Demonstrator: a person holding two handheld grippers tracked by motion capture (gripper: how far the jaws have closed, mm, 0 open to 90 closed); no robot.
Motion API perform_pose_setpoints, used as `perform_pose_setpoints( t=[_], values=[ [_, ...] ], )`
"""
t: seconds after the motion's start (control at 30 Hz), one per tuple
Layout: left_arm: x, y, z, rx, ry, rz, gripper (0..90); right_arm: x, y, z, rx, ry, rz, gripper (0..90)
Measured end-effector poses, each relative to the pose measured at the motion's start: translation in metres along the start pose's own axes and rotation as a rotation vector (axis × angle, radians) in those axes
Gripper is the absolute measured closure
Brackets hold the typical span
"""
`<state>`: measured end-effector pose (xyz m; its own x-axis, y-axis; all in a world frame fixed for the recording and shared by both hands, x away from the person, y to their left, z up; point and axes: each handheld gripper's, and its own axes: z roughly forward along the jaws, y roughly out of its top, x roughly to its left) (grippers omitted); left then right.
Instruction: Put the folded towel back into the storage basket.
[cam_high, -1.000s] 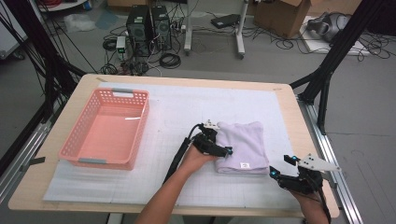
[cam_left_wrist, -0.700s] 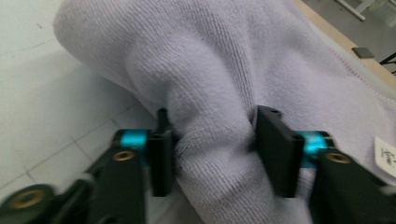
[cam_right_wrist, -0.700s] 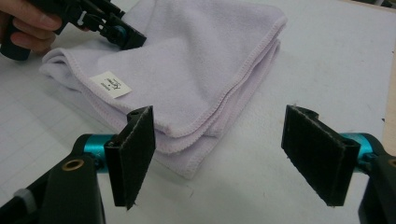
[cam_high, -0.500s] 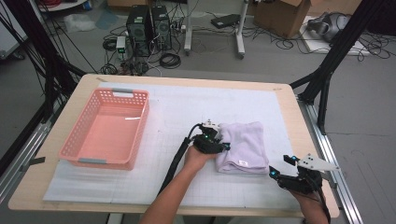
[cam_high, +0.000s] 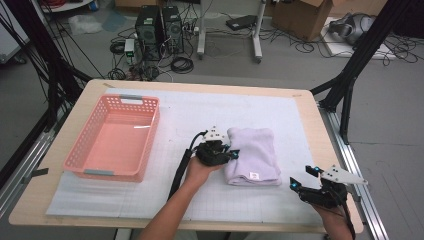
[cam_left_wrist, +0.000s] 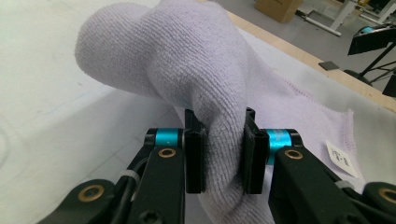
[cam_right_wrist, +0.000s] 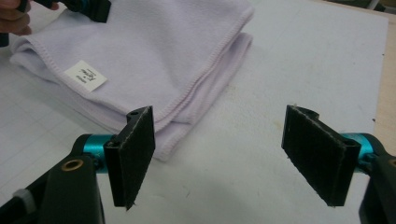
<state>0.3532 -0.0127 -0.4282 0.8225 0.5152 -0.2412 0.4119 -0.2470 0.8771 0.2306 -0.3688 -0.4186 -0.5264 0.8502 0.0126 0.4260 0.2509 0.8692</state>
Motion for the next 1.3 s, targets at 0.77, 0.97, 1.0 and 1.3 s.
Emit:
perform_pose_setpoints(
  t=[0.77, 0.97, 1.0, 1.3],
  values=[
    [0.019, 0.019, -0.084, -0.126, 0.007, 0.093, 76.0, 0.003, 0.001, 0.004, 0.012, 0.012, -0.008, 22.9],
    [0.026, 0.03, -0.113, -0.139, 0.035, 0.107, 76.2, 0.003, 0.002, 0.005, 0.014, 0.014, -0.007, 22.9],
    [0.026, 0.03, -0.113, -0.139, 0.035, 0.107, 76.3, 0.003, 0.002, 0.006, 0.013, 0.014, -0.007, 22.8],
    [0.036, 0.038, -0.148, -0.19, 0.041, 0.129, 76.3, 0.003, 0.002, 0.005, 0.01, 0.014, -0.003, 22.8]
  ],
)
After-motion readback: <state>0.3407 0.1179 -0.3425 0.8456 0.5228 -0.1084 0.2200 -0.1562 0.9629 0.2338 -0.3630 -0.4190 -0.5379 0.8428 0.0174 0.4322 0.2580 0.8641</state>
